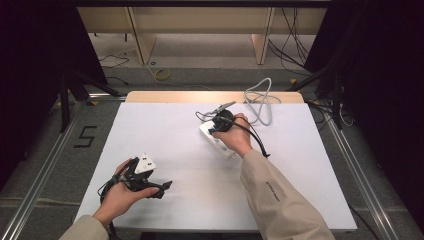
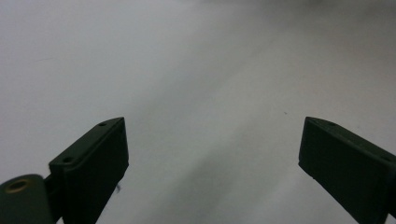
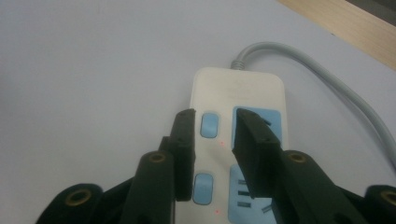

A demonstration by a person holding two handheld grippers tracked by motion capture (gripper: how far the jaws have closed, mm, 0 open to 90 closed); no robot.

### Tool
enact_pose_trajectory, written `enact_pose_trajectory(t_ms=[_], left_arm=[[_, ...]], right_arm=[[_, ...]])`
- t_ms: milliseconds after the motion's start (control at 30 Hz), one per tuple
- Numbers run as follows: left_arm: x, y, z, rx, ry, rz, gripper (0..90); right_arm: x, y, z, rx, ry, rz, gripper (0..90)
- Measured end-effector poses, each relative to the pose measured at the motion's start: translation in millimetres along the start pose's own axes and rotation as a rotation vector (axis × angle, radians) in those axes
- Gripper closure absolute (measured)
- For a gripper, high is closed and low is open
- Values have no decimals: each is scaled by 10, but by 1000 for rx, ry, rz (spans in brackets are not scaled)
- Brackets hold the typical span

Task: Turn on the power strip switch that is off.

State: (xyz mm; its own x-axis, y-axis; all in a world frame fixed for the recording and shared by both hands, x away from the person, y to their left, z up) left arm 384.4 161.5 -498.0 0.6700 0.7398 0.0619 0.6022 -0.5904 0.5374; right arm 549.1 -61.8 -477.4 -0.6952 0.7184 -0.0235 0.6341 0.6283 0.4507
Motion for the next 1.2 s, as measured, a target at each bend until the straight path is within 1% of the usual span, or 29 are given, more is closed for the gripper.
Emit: enact_pose_trajectory(t_ms=[67, 167, 233, 267, 300, 367, 533, 567, 700, 833, 1000, 1200], left_arm=[[3, -2, -1, 1, 0, -1, 80], [3, -4, -3, 1, 1, -1, 80], [-1, -5, -1, -1, -1, -4, 80], [2, -5, 1, 0, 1, -2, 80], [3, -5, 1, 1, 2, -2, 80], [5, -5, 0, 3, 1, -3, 80], [9, -8, 1, 5, 3, -5, 80], [9, -8, 1, 5, 3, -5, 80], [10, -11, 2, 6, 3, -6, 80], [11, -16, -1, 6, 3, -9, 80], [15, -21, -6, 7, 3, -9, 80], [13, -21, -10, 6, 7, -6, 80]], right_arm=[[-30, -43, -35, -7, 1, 0, 636], [-69, -155, -117, -17, 33, 13, 576], [-105, -231, -172, -27, 38, 9, 541], [-126, -277, -204, -35, 38, 14, 526], [-140, -340, -249, -40, 50, 22, 512], [-153, -427, -308, -51, 69, 18, 486], [-181, -681, -497, -95, 84, 24, 448], [-184, -746, -543, -103, 85, 18, 437], [-176, -940, -677, -142, 103, 26, 413], [-137, -1177, -790, -175, 123, 35, 386], [-70, -1526, -924, -246, 134, 51, 377], [-31, -1889, -1057, -282, 142, 63, 353]])
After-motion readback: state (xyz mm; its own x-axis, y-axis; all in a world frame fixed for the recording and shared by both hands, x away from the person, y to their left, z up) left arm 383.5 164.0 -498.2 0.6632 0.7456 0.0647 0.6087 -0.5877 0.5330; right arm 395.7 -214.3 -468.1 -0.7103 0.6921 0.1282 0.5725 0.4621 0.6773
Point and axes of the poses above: each handheld gripper's, and its own axes: z roughly forward along the jaws, y roughly out of its top, x roughly to its left, the point moved 6 cm from there along z, roughly forward along the jaws, and after that the axes turned 15 degrees about x, right-handed, at the moved point
